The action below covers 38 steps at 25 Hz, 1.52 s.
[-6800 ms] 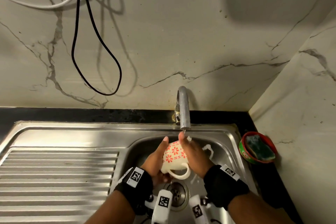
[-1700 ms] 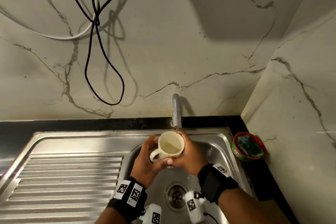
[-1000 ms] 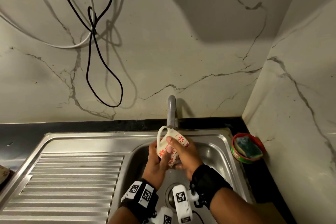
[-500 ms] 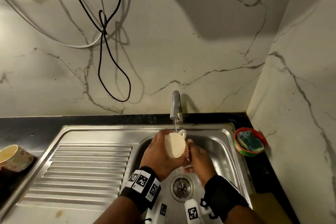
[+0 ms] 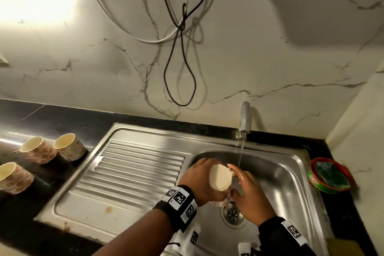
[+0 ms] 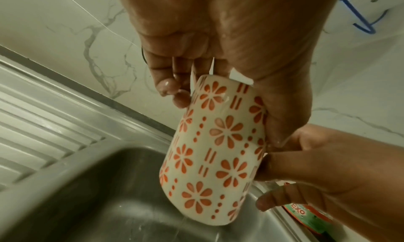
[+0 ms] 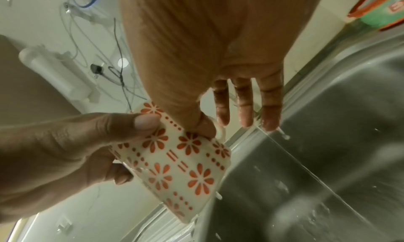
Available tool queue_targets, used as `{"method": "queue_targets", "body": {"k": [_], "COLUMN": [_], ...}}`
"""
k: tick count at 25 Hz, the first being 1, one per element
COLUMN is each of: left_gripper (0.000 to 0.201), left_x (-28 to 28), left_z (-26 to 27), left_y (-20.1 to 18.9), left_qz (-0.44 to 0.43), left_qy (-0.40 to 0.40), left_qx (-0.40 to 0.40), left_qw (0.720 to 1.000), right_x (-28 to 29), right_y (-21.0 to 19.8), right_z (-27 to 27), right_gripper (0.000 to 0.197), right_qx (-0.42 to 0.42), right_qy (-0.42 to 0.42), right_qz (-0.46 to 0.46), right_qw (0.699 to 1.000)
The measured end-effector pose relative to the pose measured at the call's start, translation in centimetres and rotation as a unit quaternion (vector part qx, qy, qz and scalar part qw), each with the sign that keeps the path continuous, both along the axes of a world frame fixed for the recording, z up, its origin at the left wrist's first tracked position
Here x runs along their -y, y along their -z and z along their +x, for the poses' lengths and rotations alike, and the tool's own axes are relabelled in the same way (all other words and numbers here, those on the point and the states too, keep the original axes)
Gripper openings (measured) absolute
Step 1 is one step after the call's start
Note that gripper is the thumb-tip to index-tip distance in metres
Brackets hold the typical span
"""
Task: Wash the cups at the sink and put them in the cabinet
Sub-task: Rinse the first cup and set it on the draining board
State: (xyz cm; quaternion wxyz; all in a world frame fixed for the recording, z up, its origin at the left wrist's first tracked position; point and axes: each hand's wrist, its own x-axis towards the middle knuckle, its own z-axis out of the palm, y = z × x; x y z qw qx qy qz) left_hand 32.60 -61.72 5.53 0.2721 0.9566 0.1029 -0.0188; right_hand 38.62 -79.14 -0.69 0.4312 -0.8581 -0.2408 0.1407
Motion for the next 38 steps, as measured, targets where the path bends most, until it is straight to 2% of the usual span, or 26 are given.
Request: {"method": "queue_targets", "body": {"k": [2, 5, 11, 15, 19, 24, 28, 30, 34, 36, 38], "left_gripper": [0.088, 0.087, 0.082, 0.089, 0.087, 0.084, 0.102, 0.099, 0.069, 0.065, 0.067], "left_x": [-2.9, -9.3, -27.1, -34.8, -37.5, -37.4, -38.4, -39.3, -42.6, -45.6, -48.3], "left_z": [-1.0, -2.3, -3.5, -3.0, -2.4, -2.4, -3.6, -5.4, -10.6, -13.2, -14.9], "left_y": [-0.1, -0.3, 0.4, 2.0, 4.4, 6.2, 6.1, 5.7, 4.7, 4.3, 4.4], "left_qz": [-0.007, -0.016, -0.022, 0.000, -0.006, -0.011, -0.062, -0.076, -0.045, -0.006, 0.029], "left_qy": [-0.002, -0.006, -0.087, -0.108, -0.091, -0.076, -0.091, -0.105, -0.160, -0.221, -0.276], "left_qx": [-0.009, -0.019, -0.015, -0.020, -0.049, -0.041, -0.046, -0.019, 0.101, 0.141, 0.139], "left_qw": [1.000, 1.000, 0.996, 0.994, 0.995, 0.996, 0.993, 0.991, 0.981, 0.965, 0.951], "right_x": [-1.9, -5.5, -14.5, -18.6, -21.4, -24.3, -26.9, -28.8, -33.5, -36.2, -38.3], "right_y": [-0.1, -0.5, 0.7, 0.3, -0.2, -1.5, -2.5, -3.0, -3.2, -3.1, -3.1], "right_z": [-0.8, -2.0, -6.5, -8.9, -9.8, -9.6, -9.2, -9.3, -9.9, -10.4, -11.0], "right_gripper": [0.068, 0.058, 0.044, 0.038, 0.035, 0.030, 0.028, 0.027, 0.024, 0.023, 0.027], "right_qx": [0.014, -0.001, 0.007, 0.018, 0.033, 0.034, 0.050, 0.064, 0.067, 0.067, 0.065], "right_qy": [0.008, 0.056, 0.063, 0.081, 0.105, 0.092, 0.062, 0.035, -0.026, -0.065, -0.102], "right_qz": [-0.010, 0.007, -0.009, -0.019, -0.008, -0.020, -0.020, -0.009, 0.025, 0.039, 0.048], "right_qw": [1.000, 0.998, 0.998, 0.996, 0.994, 0.995, 0.997, 0.997, 0.997, 0.995, 0.992]}}
